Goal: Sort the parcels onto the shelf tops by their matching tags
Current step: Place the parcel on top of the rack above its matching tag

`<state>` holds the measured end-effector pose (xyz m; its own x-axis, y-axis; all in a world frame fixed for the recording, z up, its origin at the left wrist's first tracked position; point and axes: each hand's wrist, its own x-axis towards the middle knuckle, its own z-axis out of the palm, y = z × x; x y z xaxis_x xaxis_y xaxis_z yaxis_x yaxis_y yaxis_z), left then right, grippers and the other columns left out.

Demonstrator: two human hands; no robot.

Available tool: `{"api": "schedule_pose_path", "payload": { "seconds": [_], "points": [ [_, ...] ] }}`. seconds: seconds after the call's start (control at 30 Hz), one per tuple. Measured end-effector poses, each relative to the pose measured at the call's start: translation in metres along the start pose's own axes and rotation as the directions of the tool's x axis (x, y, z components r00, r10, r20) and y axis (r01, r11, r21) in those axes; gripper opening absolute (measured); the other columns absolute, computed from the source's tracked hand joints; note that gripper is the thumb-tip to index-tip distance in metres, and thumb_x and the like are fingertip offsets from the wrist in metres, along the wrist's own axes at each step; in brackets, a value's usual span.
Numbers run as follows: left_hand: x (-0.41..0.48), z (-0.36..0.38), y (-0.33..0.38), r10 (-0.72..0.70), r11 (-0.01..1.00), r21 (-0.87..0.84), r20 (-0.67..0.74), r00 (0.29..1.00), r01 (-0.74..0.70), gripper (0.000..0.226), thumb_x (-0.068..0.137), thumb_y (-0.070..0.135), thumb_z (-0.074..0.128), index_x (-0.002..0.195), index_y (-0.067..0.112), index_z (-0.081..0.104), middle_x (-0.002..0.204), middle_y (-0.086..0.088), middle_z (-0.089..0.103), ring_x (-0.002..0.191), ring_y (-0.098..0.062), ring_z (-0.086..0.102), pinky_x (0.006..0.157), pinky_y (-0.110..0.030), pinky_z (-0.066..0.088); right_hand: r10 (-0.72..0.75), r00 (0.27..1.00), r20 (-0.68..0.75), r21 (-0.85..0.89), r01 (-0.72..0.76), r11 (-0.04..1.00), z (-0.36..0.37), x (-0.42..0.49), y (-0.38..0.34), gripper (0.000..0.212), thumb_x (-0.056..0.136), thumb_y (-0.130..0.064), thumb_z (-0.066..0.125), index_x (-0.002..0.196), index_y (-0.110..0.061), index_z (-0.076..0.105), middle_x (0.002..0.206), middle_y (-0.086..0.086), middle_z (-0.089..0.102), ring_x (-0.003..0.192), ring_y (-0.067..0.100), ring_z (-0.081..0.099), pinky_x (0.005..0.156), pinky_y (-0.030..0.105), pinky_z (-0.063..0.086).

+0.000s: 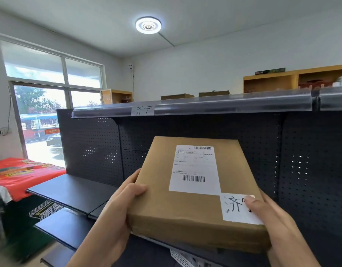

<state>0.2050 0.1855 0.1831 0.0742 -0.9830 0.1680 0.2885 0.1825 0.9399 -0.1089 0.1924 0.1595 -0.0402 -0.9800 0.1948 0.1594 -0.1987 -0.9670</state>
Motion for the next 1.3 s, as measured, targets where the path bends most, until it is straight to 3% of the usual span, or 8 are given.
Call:
{"api": "schedule_pose_path", "payload": {
  "seconds": [0.1, 0.2, 0.33, 0.53, 0.7, 0.87, 1.03, 1.3],
  "points": [
    [-0.016, -0.007, 0.014, 0.058, 0.974, 0.218, -0.005, 0.998, -0.055, 0.055, 0.105, -0.01, 0.035, 0.146, 0.017, 0.062, 0.072, 0.015, 0.083, 0.063, 0.0, 0.075, 0.057, -0.017, 0.054, -0.03, 1.0, 0.005, 0.052, 0.03, 0.998, 0.035, -0.002, 0.002, 0.027, 0.092, -0.031, 0.068, 0.116, -0.027, 0.079, 0.103, -0.002, 0.087, 0.096, 0.018, 0.082, 0.096, 0.041, 0.055],
    [-0.027, -0.021, 0.025, 0.053, 0.993, 0.107, -0.09, 0.995, -0.044, 0.041, 0.098, 0.015, 0.05, 0.119, 0.033, 0.081, 0.113, -0.003, 0.084, 0.096, -0.023, 0.072, 0.076, -0.037, 0.051, -0.081, 0.996, 0.025, 0.06, 0.08, 0.995, 0.072, -0.003, 0.006, 0.048, 0.081, -0.04, 0.068, 0.126, -0.026, 0.076, 0.114, 0.0, 0.085, 0.105, 0.018, 0.08, 0.098, 0.042, 0.054],
    [-0.013, -0.081, 0.036, 0.058, 0.994, 0.1, -0.099, 0.993, -0.048, 0.039, 0.096, 0.02, 0.053, 0.118, 0.038, 0.08, 0.116, -0.002, 0.083, 0.095, -0.022, 0.069, 0.069, -0.035, 0.051, -0.089, 0.996, 0.029, 0.066, 0.087, 0.994, 0.13, -0.008, 0.014, 0.044, 0.083, -0.037, 0.066, 0.124, -0.025, 0.076, 0.11, 0.003, 0.086, 0.095, 0.016, 0.082, 0.077, 0.031, 0.058],
    [0.002, -0.166, 0.058, -0.021, 0.994, 0.105, 0.009, 1.0, 0.02, 0.041, 0.098, 0.024, 0.053, 0.128, 0.043, 0.073, 0.12, 0.0, 0.081, 0.096, -0.021, 0.068, 0.061, -0.029, 0.055, -0.096, 0.994, -0.05, 0.023, 0.097, 0.995, 0.22, -0.02, 0.027, 0.044, 0.088, -0.037, 0.064, 0.126, -0.021, 0.077, 0.118, 0.006, 0.084, 0.111, 0.027, 0.079, 0.108, 0.052, 0.052],
    [0.064, -0.224, 0.064, -0.081, 0.977, 0.207, 0.126, 0.989, 0.054, 0.059, 0.108, -0.012, 0.037, 0.154, 0.023, 0.047, 0.108, 0.001, 0.067, 0.071, -0.008, 0.047, 0.037, -0.004, 0.038, -0.195, 0.967, -0.163, -0.017, 0.195, 0.981, 0.266, -0.031, 0.028, 0.037, 0.085, -0.041, 0.068, 0.12, -0.034, 0.077, 0.114, 0.004, 0.084, 0.11, 0.029, 0.078, 0.108, 0.057, 0.052],
    [0.058, -0.221, 0.086, 0.024, 0.971, 0.233, 0.163, 0.986, -0.062, 0.054, 0.103, 0.014, 0.048, 0.144, 0.048, 0.059, 0.098, 0.022, 0.083, 0.089, -0.007, 0.077, 0.08, -0.023, 0.053, -0.384, 0.899, -0.209, -0.187, 0.349, 0.918, 0.283, -0.025, 0.009, 0.037, 0.094, -0.034, 0.068, 0.131, -0.034, 0.075, 0.121, 0.0, 0.083, 0.118, 0.026, 0.075, 0.115, 0.056, 0.047],
    [0.073, -0.201, 0.124, 0.135, 0.981, 0.099, 0.256, 0.957, -0.165, 0.043, 0.098, 0.033, 0.052, 0.129, 0.058, 0.065, 0.114, 0.017, 0.082, 0.106, -0.011, 0.076, 0.11, -0.046, 0.051, -0.52, 0.825, -0.22, -0.253, 0.467, 0.847, 0.285, 0.003, -0.038, 0.044, 0.093, -0.039, 0.068, 0.135, -0.027, 0.071, 0.109, -0.002, 0.084, 0.107, 0.022, 0.077, 0.087, 0.039, 0.062],
    [0.136, -0.152, 0.195, 0.288, 0.953, 0.037, 0.191, 0.938, -0.3, 0.058, 0.093, 0.04, 0.057, 0.15, 0.042, 0.045, 0.128, 0.001, 0.069, 0.113, -0.024, 0.066, 0.096, -0.048, 0.056, -0.641, 0.755, -0.137, -0.34, 0.572, 0.746, 0.29, 0.077, -0.116, 0.019, 0.102, -0.045, 0.061, 0.109, -0.054, 0.077, 0.11, -0.012, 0.08, 0.121, 0.029, 0.068, 0.113, 0.056, 0.048]
  ]
}}
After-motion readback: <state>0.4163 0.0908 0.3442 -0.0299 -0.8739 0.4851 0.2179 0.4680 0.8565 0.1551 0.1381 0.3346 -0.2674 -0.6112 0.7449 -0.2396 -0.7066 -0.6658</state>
